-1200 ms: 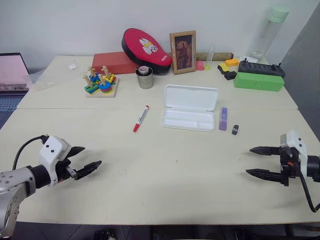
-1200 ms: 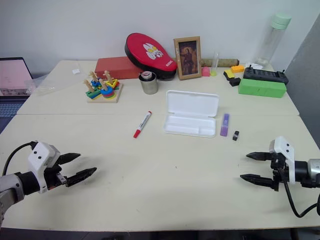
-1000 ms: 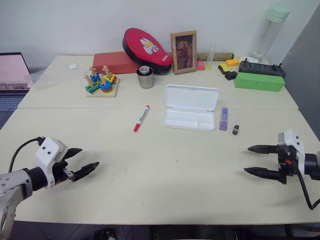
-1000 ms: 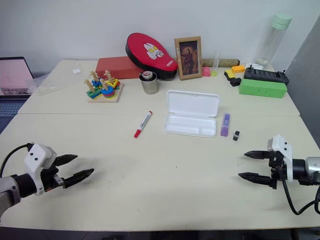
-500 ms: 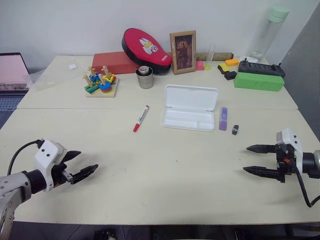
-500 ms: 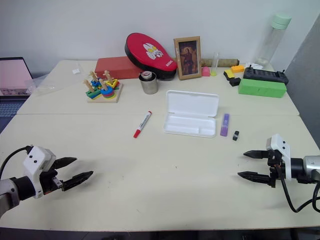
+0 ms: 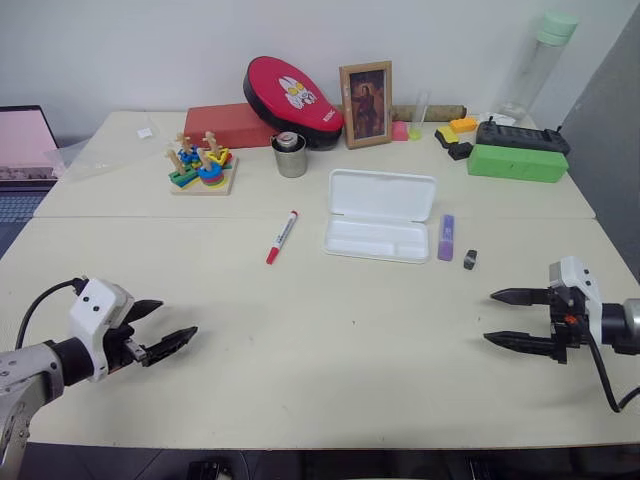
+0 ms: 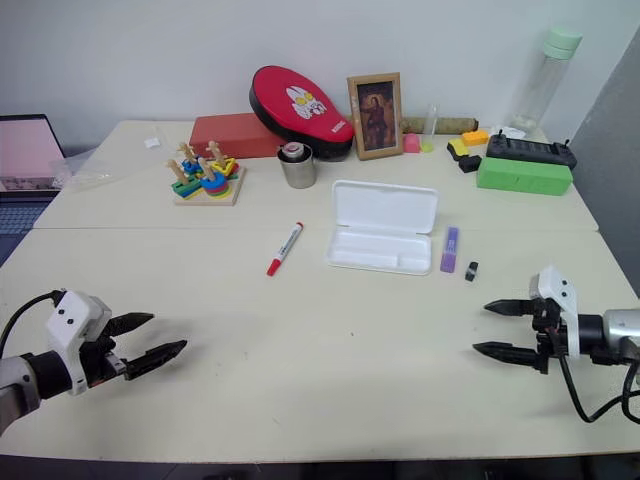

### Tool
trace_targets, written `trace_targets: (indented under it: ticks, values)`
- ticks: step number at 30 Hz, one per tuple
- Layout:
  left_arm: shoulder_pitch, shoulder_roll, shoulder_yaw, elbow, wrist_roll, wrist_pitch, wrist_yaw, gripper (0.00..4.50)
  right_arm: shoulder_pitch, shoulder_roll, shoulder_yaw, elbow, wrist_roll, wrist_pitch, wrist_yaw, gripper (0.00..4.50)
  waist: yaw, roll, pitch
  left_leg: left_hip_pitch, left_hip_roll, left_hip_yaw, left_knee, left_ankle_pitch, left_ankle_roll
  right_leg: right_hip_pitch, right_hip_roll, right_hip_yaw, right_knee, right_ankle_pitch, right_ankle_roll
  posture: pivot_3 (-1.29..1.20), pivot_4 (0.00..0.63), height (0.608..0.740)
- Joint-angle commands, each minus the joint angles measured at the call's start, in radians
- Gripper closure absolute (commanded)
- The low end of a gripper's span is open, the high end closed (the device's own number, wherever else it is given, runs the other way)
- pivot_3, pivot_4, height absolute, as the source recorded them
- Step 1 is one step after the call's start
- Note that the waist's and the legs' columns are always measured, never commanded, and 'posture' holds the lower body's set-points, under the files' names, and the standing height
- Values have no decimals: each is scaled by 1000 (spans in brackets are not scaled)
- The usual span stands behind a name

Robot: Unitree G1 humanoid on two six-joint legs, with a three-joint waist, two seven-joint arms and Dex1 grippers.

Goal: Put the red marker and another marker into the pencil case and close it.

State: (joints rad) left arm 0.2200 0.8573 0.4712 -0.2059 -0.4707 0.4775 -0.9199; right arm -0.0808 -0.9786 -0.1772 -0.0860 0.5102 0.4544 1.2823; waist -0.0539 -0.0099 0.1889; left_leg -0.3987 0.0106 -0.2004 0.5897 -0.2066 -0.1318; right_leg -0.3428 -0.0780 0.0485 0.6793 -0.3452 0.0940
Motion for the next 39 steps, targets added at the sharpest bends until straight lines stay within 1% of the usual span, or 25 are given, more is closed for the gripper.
trace_targets:
  ticks: [1,4,7,9,11,14,17,22,24,27,35,39]
  values:
    - [-99,-69,-36,-88,-51,-22,47,12,-148,65,89,1,-30,-30,-15,0,-2,0,0,0,0,0,1,0,0,0,0,0,0,0,0,0,150,740]
    - [-169,-130,-105,-138,-46,-49,69,12,-276,128,176,41,-74,-41,-12,0,-3,0,0,0,0,0,2,0,0,1,0,0,0,1,1,0,150,740]
    - [-252,-201,-163,-172,-70,-51,107,12,-394,180,258,110,-116,-29,-4,0,-2,0,0,0,0,0,2,0,0,1,0,0,0,1,1,0,150,740]
    - [-323,-269,-243,-205,-73,-68,125,12,-506,251,333,234,-189,-91,-5,0,-3,-1,0,0,0,0,2,0,-1,1,0,0,0,1,1,0,150,740]
    - [-374,-318,-296,-217,-55,-88,140,12,-593,300,393,366,-270,-170,-2,0,-3,-1,0,0,0,0,2,1,-1,1,0,-1,0,1,1,0,150,740]
    - [-415,-347,-335,-225,-56,-79,151,12,-686,354,440,520,-346,-273,6,0,-4,-1,0,-1,0,0,2,2,-3,1,0,-1,0,1,1,0,150,740]
    - [-432,-341,-381,-231,-58,-66,134,12,-804,420,476,700,-412,-353,5,0,-8,-1,0,-1,0,2,1,2,-3,0,0,-1,0,1,1,0,150,740]
    - [-425,-325,-391,-230,-60,-62,133,12,-871,459,486,854,-473,-446,21,0,-15,-1,0,-1,1,2,1,2,-3,0,0,-1,0,1,1,0,150,740]
    - [-424,-322,-388,-230,-58,-65,138,12,-885,452,489,893,-494,-464,32,0,-14,-1,0,-1,1,2,1,2,-3,0,0,-1,0,1,1,0,150,740]
    - [-421,-324,-374,-234,-67,-59,153,12,-893,439,480,926,-509,-482,55,0,-15,-1,0,-1,1,2,2,2,-3,1,0,-1,0,1,1,0,150,740]
    - [-418,-318,-369,-228,-61,-65,158,12,-922,446,447,981,-519,-502,56,0,-26,-1,0,0,1,2,2,2,-3,0,0,-1,1,1,1,0,150,740]
    - [-420,-316,-365,-227,-62,-65,160,12,-919,445,478,1005,-575,-506,34,0,-30,-1,0,0,1,2,2,2,-3,1,0,-1,1,1,1,0,150,740]
